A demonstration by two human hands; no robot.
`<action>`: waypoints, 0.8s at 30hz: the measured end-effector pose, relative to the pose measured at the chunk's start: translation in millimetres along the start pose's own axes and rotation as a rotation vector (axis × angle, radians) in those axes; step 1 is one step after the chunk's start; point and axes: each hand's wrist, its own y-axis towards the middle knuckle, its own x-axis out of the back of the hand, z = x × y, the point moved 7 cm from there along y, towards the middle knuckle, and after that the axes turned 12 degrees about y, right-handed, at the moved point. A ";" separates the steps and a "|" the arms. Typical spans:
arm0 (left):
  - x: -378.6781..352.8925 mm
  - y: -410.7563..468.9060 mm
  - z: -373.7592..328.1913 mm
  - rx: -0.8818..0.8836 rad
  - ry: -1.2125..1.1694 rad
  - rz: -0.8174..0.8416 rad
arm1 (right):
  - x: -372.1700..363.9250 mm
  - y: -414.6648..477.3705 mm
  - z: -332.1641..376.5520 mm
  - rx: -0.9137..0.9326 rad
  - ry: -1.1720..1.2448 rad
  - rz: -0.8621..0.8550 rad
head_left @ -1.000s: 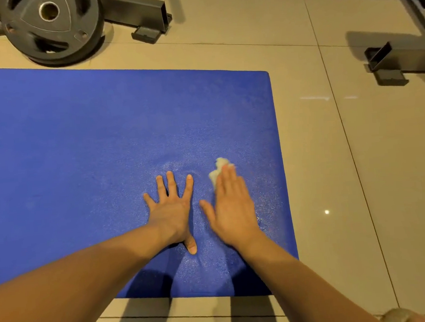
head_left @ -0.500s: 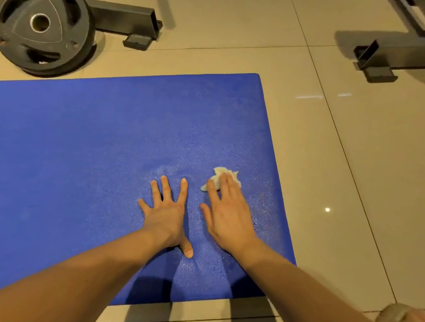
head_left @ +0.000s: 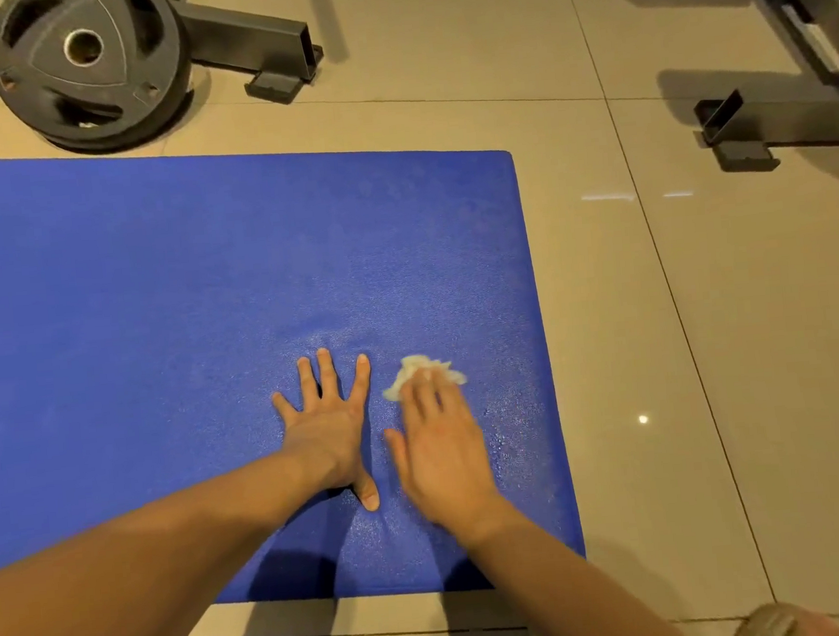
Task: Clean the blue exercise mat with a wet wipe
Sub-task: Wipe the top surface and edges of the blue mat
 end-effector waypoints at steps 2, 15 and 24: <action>0.7 -0.2 0.1 0.000 0.005 0.000 | -2.7 -2.5 -1.0 0.110 -0.023 0.051; 0.6 -0.1 -0.2 -0.001 0.001 0.003 | 9.0 -18.3 -26.8 -0.239 0.072 -0.075; 2.7 -1.2 0.4 -0.010 -0.007 0.012 | 31.9 -34.8 -110.3 -0.092 -0.067 -0.034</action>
